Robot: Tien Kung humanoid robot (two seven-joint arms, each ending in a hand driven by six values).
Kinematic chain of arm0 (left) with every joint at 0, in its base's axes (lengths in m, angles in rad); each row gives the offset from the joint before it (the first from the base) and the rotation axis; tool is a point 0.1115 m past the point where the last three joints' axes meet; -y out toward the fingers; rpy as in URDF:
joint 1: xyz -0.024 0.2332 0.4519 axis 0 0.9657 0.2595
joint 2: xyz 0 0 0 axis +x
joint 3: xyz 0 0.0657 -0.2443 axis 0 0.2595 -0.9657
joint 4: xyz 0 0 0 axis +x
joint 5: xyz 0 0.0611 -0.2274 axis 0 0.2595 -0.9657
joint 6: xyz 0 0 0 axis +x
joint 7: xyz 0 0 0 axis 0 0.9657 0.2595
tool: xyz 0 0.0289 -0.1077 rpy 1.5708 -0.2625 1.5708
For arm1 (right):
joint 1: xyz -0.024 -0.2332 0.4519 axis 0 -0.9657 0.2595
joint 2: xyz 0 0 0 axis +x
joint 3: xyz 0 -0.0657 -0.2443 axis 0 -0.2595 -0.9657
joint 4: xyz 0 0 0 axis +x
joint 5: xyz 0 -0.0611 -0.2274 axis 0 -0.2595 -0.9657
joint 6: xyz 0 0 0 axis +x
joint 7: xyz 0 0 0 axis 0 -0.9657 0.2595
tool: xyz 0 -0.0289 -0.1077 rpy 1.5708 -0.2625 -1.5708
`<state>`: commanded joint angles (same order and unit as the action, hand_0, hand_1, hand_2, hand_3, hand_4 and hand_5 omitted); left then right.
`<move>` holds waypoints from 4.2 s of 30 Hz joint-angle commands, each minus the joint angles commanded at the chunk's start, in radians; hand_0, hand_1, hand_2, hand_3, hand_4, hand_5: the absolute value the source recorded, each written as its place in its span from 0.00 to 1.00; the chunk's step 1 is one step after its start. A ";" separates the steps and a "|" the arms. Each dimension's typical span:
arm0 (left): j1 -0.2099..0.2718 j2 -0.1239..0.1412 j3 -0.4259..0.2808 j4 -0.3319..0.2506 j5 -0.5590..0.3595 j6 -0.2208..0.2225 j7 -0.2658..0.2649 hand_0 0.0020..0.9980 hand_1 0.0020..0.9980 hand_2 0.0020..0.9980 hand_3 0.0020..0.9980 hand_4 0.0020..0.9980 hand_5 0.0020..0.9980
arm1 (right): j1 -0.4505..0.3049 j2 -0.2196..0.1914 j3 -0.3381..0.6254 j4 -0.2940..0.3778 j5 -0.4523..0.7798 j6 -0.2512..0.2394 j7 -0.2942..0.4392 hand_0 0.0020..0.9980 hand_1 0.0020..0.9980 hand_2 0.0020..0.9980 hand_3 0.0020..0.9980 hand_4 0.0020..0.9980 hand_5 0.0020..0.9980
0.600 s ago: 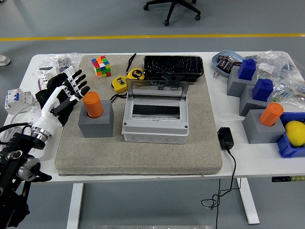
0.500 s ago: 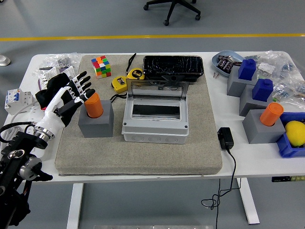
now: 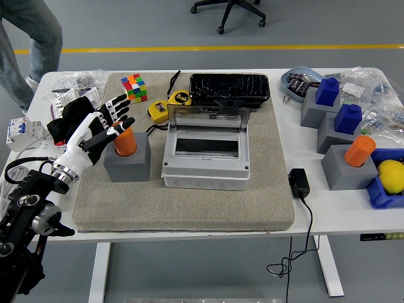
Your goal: Fetch the battery,place it into the box,close the lid of the box
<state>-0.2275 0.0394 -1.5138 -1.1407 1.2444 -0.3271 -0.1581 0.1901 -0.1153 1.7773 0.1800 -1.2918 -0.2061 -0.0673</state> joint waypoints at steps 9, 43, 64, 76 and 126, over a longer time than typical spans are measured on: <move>-0.006 -0.013 -0.003 0.006 0.077 0.017 -0.005 0.98 0.95 0.92 0.90 1.00 0.11 | -0.002 -0.002 -0.004 0.000 0.001 0.000 -0.003 0.96 0.90 0.83 0.85 1.00 1.00; -0.014 -0.039 0.017 0.032 0.128 0.096 -0.008 0.79 0.84 0.76 0.71 1.00 0.00 | 0.000 -0.002 -0.001 0.000 0.004 0.002 0.001 0.96 0.90 0.82 0.84 1.00 1.00; -0.018 -0.039 0.046 0.046 0.139 0.155 -0.010 0.57 0.67 0.52 0.48 0.87 0.00 | 0.000 -0.004 0.001 0.000 0.004 0.003 0.001 0.96 0.90 0.82 0.84 1.00 1.00; -0.018 -0.039 0.067 0.058 0.119 0.190 -0.019 0.32 0.48 0.41 0.40 0.82 0.00 | 0.000 -0.005 -0.003 0.000 0.005 0.002 0.002 0.96 0.90 0.82 0.84 1.00 1.00; -0.025 -0.039 0.126 0.087 -0.014 0.345 -0.104 0.01 0.00 0.01 0.02 1.00 0.06 | 0.003 -0.008 0.005 0.000 0.000 0.001 0.000 0.95 0.90 0.82 0.84 1.00 1.00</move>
<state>-0.2529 0.0000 -1.3876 -1.0539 1.2307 0.0178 -0.2621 0.1930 -0.1230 1.7824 0.1800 -1.2916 -0.2050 -0.0670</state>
